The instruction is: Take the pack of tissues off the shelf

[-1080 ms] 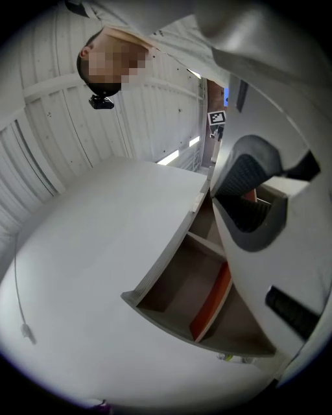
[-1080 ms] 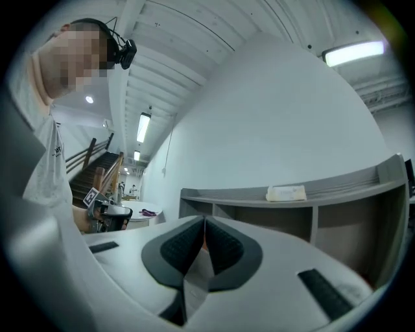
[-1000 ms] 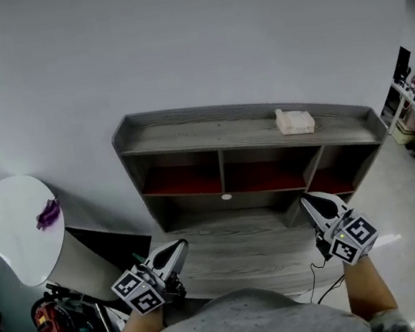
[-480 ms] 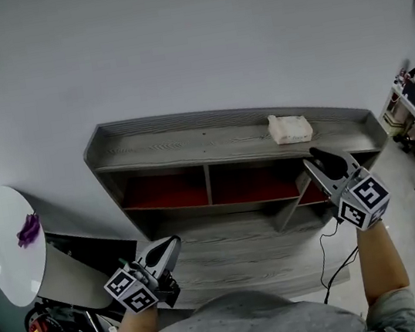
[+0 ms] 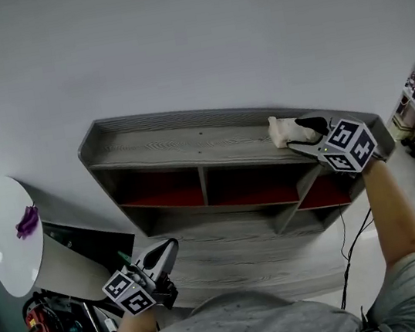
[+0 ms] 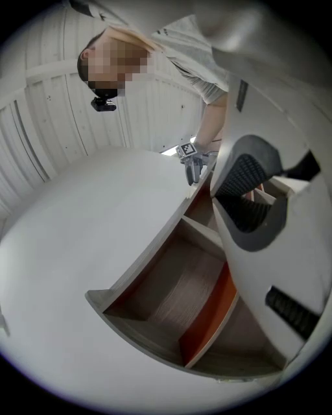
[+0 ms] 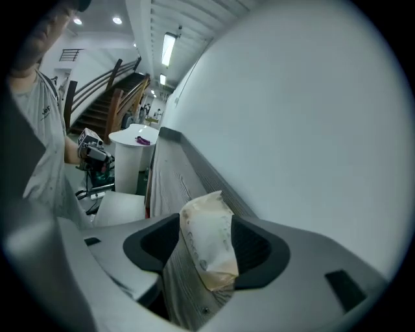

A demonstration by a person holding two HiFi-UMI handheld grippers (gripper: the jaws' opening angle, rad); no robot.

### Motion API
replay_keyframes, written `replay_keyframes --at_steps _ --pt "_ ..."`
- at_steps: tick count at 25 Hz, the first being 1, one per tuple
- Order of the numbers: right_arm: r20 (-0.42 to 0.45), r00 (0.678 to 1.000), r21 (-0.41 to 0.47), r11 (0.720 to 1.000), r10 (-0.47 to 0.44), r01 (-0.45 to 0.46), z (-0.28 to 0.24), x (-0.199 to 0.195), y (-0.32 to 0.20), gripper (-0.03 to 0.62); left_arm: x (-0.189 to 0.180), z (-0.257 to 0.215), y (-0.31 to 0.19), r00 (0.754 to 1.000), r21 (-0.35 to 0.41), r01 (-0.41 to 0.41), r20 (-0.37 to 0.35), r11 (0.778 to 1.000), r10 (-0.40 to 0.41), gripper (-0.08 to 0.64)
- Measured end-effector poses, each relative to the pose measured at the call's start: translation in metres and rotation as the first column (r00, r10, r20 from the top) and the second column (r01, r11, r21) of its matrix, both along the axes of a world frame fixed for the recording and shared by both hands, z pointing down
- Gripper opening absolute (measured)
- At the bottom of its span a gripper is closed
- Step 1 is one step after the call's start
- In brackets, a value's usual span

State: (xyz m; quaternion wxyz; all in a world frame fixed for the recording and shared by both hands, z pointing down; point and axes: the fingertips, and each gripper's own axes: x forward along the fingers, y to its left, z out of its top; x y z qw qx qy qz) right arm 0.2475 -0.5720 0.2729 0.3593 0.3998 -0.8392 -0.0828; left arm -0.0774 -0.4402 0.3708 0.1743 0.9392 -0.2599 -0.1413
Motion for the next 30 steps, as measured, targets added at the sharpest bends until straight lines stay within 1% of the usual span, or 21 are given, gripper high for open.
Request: replay_keyframes --at_steps 2,5,9,11,12,13,15,17,19,22,25,30 --pt "-0.037 0.999 -0.039 0.999 -0.013 0.011 0.008 0.001 -0.006 0.273 -0.003 0.0 -0.002 1.0 -0.003 0.01 -0.002 1.0 -0.01 0.012" --pt "-0.079 0.996 -0.075 0.997 -0.03 0.024 0.016 0.002 -0.009 0.272 -0.007 0.002 -0.003 1.0 -0.013 0.017 -0.012 1.0 -0.017 0.012" --pt "-0.099 0.994 -0.094 0.995 -0.038 0.029 0.019 0.002 -0.008 0.271 -0.009 0.003 -0.001 1.0 -0.018 0.015 -0.016 1.0 -0.016 0.012" --pt "-0.113 0.993 -0.108 0.994 -0.043 0.031 0.02 0.002 -0.008 0.258 -0.009 0.003 0.0 1.0 -0.018 0.012 -0.016 1.0 -0.012 0.012" --pt "-0.125 0.991 -0.113 0.993 -0.048 0.033 0.021 0.002 -0.008 0.235 -0.008 0.003 0.0 1.0 -0.018 0.011 -0.016 1.0 -0.011 0.012" --pt "-0.14 0.989 -0.115 0.993 -0.053 0.037 0.021 0.002 -0.008 0.235 -0.008 0.003 0.001 1.0 -0.018 0.01 -0.016 1.0 -0.01 0.012" --pt "-0.165 0.984 -0.109 0.993 -0.061 0.044 0.021 0.002 -0.007 0.227 -0.009 0.004 0.002 1.0 -0.019 0.01 -0.016 1.0 -0.01 0.012" --pt "-0.176 0.983 -0.094 0.995 -0.06 0.044 0.019 0.001 -0.007 0.197 -0.01 0.004 0.004 1.0 -0.019 0.011 -0.017 1.0 -0.011 0.012" --pt "-0.175 0.983 -0.073 0.997 -0.048 0.035 0.016 0.0 -0.008 0.155 -0.013 0.003 0.004 1.0 -0.02 0.012 -0.019 1.0 -0.013 0.012" --pt "-0.168 0.985 -0.04 0.999 -0.03 0.023 0.013 -0.002 -0.008 0.127 -0.017 0.002 0.006 1.0 -0.018 0.019 -0.022 1.0 -0.019 0.012" --pt "-0.144 0.989 -0.012 1.0 -0.021 0.019 0.008 -0.003 -0.004 0.115 -0.02 0.0 0.008 0.999 -0.011 0.024 -0.025 1.0 -0.024 0.012" --pt "-0.112 0.994 0.051 0.998 -0.015 0.02 -0.01 -0.007 0.01 0.114 -0.02 -0.004 0.011 0.999 0.003 0.024 -0.021 1.0 -0.024 0.012"
